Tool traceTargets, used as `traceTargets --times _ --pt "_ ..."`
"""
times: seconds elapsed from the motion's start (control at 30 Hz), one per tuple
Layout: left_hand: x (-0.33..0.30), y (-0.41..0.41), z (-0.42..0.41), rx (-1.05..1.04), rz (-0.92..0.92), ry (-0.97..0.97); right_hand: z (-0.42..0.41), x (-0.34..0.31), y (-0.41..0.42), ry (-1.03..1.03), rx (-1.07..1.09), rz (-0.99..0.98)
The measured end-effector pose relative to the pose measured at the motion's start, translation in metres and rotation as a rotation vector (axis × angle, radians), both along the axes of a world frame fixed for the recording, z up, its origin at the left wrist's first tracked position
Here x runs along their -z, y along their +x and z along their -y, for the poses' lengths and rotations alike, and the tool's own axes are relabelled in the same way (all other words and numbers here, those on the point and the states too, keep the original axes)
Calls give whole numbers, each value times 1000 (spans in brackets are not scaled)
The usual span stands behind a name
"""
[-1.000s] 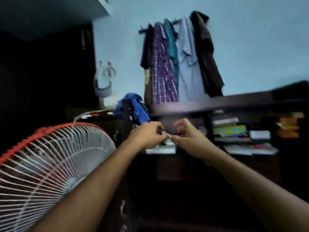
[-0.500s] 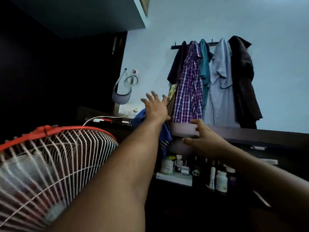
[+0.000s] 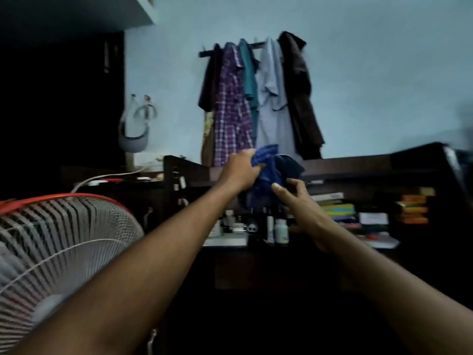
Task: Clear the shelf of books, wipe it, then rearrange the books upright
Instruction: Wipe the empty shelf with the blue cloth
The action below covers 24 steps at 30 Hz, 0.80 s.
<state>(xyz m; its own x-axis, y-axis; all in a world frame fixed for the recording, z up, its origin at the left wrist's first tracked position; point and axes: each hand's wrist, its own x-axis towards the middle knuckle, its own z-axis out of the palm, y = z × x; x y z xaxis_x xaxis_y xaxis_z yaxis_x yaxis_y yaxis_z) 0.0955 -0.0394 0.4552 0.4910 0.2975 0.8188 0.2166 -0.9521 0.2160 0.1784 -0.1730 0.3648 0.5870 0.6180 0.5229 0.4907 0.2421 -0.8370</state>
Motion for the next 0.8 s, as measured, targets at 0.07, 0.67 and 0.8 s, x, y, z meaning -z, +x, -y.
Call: traceTargets --times 0.07,0.67,0.8 --pt "43 37 47 299 -32 -107 21 18 17 185 -23 -265" --pt "416 277 34 499 -829 -383 152 330 252 -906 828 435" --pt "454 301 4 347 -894 -271 135 364 310 -1254 787 248"
